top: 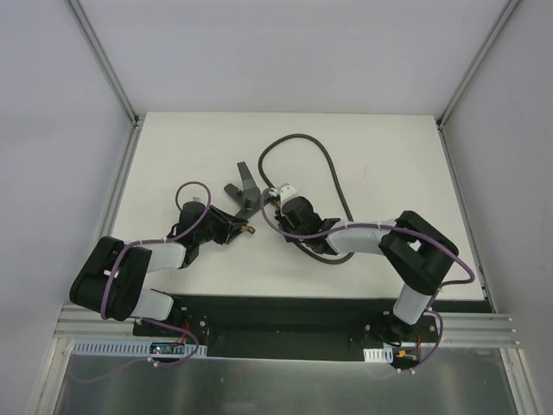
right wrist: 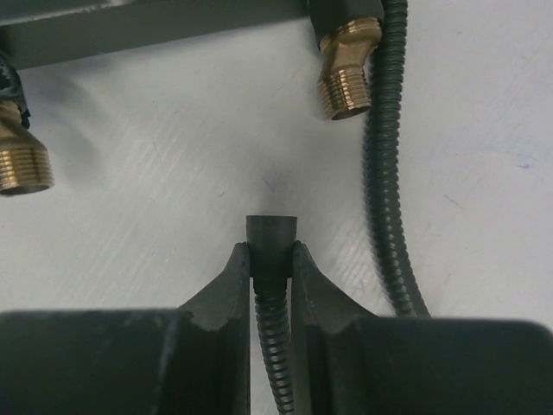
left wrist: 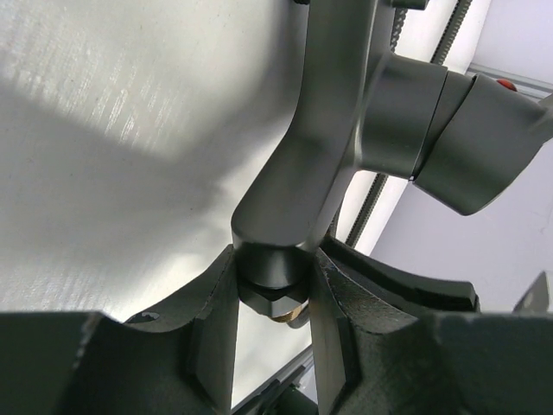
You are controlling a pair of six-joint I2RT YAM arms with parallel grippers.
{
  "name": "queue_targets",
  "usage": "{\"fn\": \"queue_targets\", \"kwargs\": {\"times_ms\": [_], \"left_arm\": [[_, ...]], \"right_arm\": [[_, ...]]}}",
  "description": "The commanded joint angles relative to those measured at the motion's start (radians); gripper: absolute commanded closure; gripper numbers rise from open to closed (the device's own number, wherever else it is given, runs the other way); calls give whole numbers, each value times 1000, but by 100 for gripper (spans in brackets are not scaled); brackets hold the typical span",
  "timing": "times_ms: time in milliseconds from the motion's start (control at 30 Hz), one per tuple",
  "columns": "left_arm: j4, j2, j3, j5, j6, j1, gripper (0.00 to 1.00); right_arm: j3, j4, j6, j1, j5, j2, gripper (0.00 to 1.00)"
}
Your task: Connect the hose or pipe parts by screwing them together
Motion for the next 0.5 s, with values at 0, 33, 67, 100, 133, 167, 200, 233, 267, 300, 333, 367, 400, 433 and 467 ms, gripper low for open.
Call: {"fn": "queue_targets", "kwargs": {"times_ms": [0, 33, 67, 100, 133, 167, 200, 233, 267, 300, 333, 367, 400, 433, 467], "left_arm": [[50, -8, -29, -6, -25, -21, 100], [51, -8, -32, -1, -25, -24, 100], [60, -8, -38, -1, -28, -27, 100], [64, -7, -43, 0, -29, -30, 100], [65, -10, -46, 0, -31, -36, 100], [68, -10, -49, 0, -32, -37, 100], [73, -11, -51, 0, -34, -42, 100], [74, -16, -52, -3, -32, -51, 100], [74, -17, -55, -12, -31, -57, 100], [74, -17, -57, -14, -31, -60, 100], [74, -17, -60, -15, -31, -64, 100], [74, -16, -61, -21, -29, -68, 100], [74, -8, -60, -23, -28, -70, 100], [77, -4, -61, -23, -26, -71, 100], [87, 4, -60, -24, -23, -71, 100]], "right_arm": [[88, 85, 44, -32, -55, 58, 99], [102, 85, 46, -37, -58, 81, 99], [132, 87, 46, -50, -68, 90, 99], [148, 85, 47, -57, -79, 101, 99], [166, 84, 47, -63, -91, 121, 99], [180, 85, 49, -69, -113, 132, 99], [212, 85, 49, -72, -122, 143, 99], [231, 85, 49, -74, -130, 170, 99], [246, 78, 49, -75, -145, 187, 99], [281, 71, 49, -75, -151, 202, 99], [295, 67, 50, -77, -153, 231, 99], [309, 64, 52, -80, -159, 244, 99], [321, 64, 54, -83, -167, 256, 99], [350, 61, 54, -86, -188, 282, 99], [364, 58, 54, -89, -196, 293, 99]]}}
